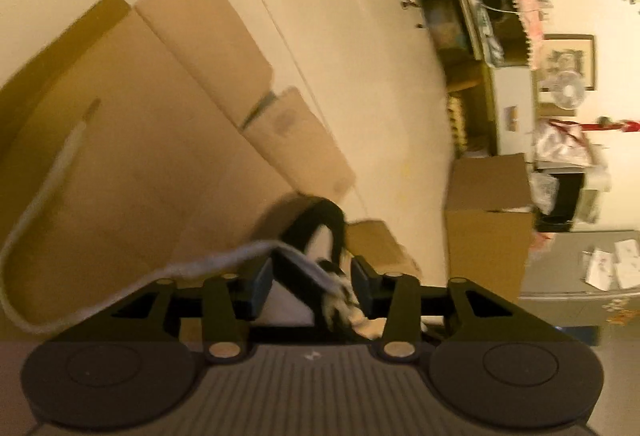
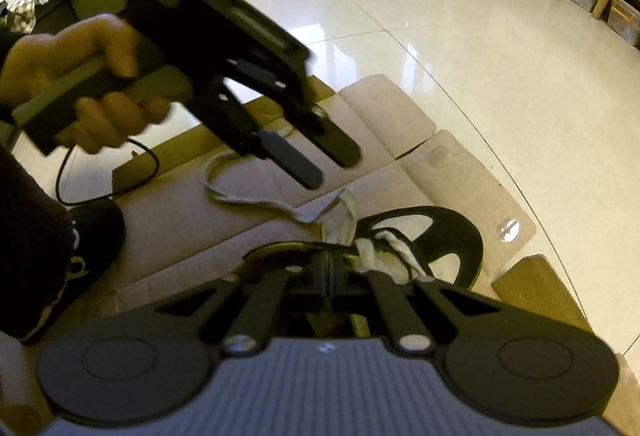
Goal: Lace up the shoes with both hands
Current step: 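Pull the lace loop with the right gripper while the left gripper pinches the knot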
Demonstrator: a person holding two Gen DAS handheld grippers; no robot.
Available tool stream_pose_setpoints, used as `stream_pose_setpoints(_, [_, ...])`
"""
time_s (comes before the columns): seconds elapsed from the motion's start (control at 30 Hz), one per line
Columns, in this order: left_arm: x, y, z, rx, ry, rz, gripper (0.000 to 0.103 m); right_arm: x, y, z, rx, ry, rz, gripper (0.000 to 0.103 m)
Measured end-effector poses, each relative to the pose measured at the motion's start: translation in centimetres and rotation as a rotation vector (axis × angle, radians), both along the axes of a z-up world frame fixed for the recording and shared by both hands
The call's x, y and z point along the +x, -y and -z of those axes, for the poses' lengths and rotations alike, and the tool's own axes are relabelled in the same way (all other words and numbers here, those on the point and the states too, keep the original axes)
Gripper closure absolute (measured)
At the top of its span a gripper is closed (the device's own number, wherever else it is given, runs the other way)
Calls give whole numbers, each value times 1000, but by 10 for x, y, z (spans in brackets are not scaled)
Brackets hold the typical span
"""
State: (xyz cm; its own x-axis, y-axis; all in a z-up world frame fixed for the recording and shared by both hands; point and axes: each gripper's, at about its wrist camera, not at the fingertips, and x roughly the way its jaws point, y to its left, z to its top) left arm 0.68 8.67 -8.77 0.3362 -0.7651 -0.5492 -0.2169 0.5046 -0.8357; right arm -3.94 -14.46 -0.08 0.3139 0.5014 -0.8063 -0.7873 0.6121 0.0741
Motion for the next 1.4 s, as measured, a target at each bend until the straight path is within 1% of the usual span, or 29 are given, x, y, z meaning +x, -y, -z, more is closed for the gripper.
stream_pose_setpoints(0.1, [-11,10,3,-47,-24,-6,80,1,0,0,-1,-2,3,101])
stream_pose_setpoints(0.17, [-14,16,2,-48,-21,7,80,1,0,0,-1,-4,5,101])
stream_pose_setpoints(0.23, [-16,25,4,-40,-26,26,82,2,0,0,0,-5,6,101])
stream_pose_setpoints(0.3, [-17,26,4,-13,-14,15,99,3,2,0,3,-11,12,101])
stream_pose_setpoints(0.37, [-17,27,7,2,-11,14,102,3,3,1,7,-16,18,100])
stream_pose_setpoints(0.43, [-20,25,6,7,-9,9,102,3,3,1,9,-19,22,99])
stream_pose_setpoints(0.5, [-22,24,3,25,9,-1,102,3,5,0,15,-20,26,93])
stream_pose_setpoints(0.57, [-24,23,0,45,25,-7,102,3,7,-3,18,-18,34,91])
stream_pose_setpoints(0.63, [-27,23,-7,92,59,-23,102,4,11,-8,25,-19,45,87])
stream_pose_setpoints(0.7, [-30,25,-20,178,143,-27,102,4,13,-12,32,-21,51,86])
stream_pose_setpoints(0.8, [-31,24,-32,233,210,-22,102,3,14,-17,52,-25,55,86])
stream_pose_setpoints(1.0, [-32,23,-37,179,225,9,102,9,8,-17,65,-23,59,86])
stream_pose_setpoints(1.07, [-31,25,-38,169,230,22,102,13,6,-15,75,-31,56,85])
stream_pose_setpoints(1.13, [-31,27,-38,159,235,36,102,18,2,-11,63,-48,44,86])
stream_pose_setpoints(1.17, [-31,27,-38,156,235,42,101,19,-1,-8,55,-52,33,96])
stream_pose_setpoints(1.2, [-30,27,-38,155,235,45,101,20,-4,-5,48,-56,23,100])
stream_pose_setpoints(1.23, [-30,27,-39,154,237,47,101,19,-6,-3,47,-56,22,100])
stream_pose_setpoints(1.3, [-29,24,-41,151,243,53,96,21,-5,-4,57,-61,36,101])
stream_pose_setpoints(1.33, [-29,23,-42,151,251,61,96,21,-4,-4,64,-64,44,102])
stream_pose_setpoints(1.4, [-31,24,-45,166,283,86,89,25,4,-8,108,-88,87,102])
